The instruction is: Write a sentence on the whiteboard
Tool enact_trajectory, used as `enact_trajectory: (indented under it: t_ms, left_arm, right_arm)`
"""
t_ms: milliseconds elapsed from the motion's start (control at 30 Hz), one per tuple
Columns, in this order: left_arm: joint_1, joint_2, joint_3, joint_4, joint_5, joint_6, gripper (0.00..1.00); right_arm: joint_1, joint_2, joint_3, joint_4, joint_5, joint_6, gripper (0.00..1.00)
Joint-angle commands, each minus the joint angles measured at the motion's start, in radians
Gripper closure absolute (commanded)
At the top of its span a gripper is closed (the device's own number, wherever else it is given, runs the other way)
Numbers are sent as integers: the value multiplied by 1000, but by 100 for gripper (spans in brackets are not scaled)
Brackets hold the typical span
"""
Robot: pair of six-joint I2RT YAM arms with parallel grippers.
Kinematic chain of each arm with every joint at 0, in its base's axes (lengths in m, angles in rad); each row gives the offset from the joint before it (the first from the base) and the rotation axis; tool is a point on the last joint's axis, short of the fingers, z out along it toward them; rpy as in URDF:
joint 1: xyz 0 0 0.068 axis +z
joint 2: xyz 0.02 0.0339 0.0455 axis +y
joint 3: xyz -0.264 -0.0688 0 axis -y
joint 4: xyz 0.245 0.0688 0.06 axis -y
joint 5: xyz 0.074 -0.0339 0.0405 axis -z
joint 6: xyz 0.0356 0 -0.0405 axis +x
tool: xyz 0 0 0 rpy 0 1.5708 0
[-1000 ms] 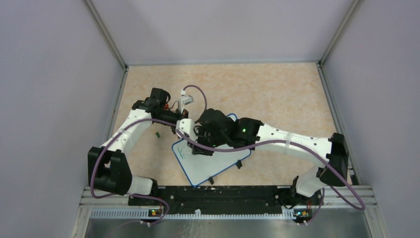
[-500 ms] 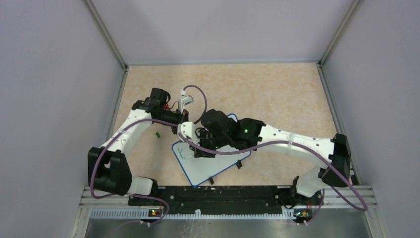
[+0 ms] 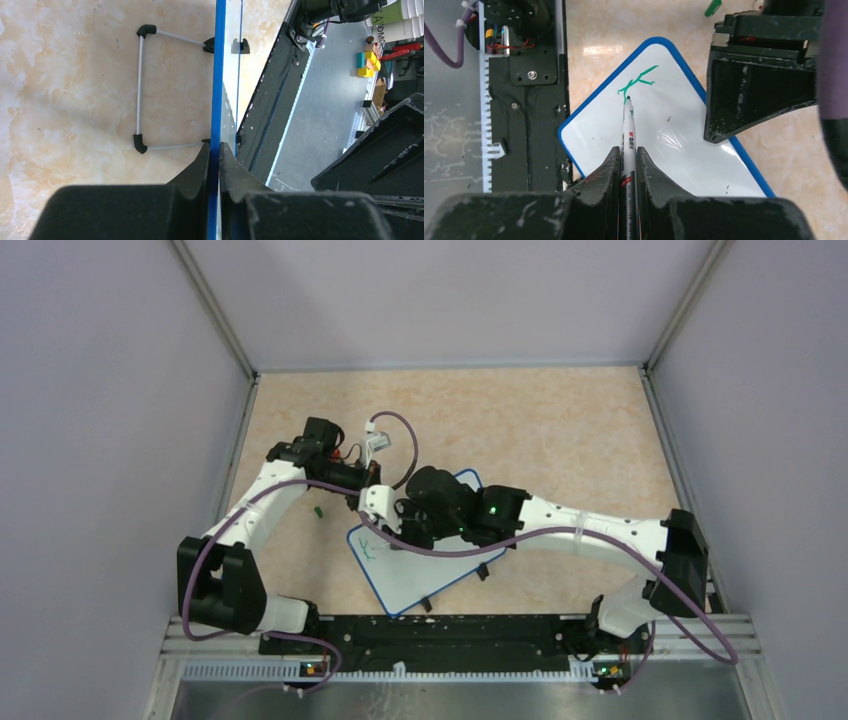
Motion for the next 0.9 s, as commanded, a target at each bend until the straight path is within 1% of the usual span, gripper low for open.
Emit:
enact_trajectory:
  t_ms: [0,867]
  left_arm:
    - [-18,1,-20,5,-55,-9,100]
    - [-17,1,-20,6,-57,-9,100]
  right_arm:
    - [-5,12,9,89,53,14,100]
    - [-6,73,8,109,115,-9,100]
